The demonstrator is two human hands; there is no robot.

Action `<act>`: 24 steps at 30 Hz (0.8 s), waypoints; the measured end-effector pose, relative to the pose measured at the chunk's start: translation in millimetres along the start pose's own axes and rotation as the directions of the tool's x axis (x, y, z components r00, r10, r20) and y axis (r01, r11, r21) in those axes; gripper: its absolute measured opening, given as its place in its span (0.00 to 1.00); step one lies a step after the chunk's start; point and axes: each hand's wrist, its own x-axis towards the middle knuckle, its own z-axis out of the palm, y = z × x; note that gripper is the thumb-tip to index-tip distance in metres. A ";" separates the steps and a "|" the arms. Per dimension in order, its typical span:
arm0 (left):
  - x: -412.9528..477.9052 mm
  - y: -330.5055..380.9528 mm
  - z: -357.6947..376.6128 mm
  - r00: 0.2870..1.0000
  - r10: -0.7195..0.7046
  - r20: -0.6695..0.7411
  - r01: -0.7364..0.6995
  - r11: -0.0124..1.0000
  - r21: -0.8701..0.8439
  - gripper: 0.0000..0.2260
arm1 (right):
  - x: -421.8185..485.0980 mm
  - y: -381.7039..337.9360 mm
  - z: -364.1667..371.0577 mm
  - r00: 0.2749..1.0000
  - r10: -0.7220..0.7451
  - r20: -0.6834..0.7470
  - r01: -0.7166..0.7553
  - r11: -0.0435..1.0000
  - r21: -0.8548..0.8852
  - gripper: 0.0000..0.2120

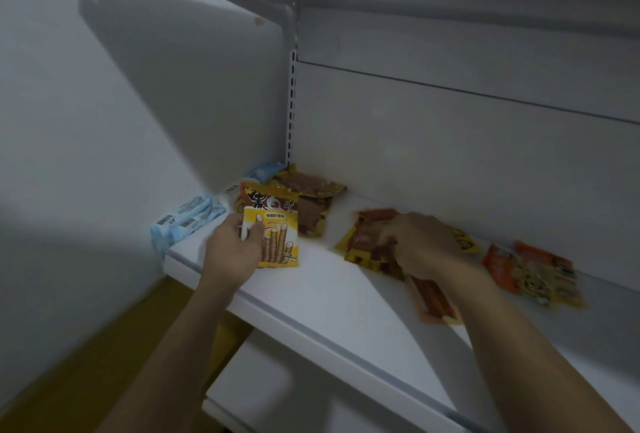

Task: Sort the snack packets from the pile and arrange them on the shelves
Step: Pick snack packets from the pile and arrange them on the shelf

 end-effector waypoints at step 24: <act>-29.8 60.8 67.1 0.903 0.293 0.315 -0.188 0.927 -0.324 0.11 | -21.1 -15.3 11.7 0.941 0.147 -0.306 0.204 0.477 0.855 0.40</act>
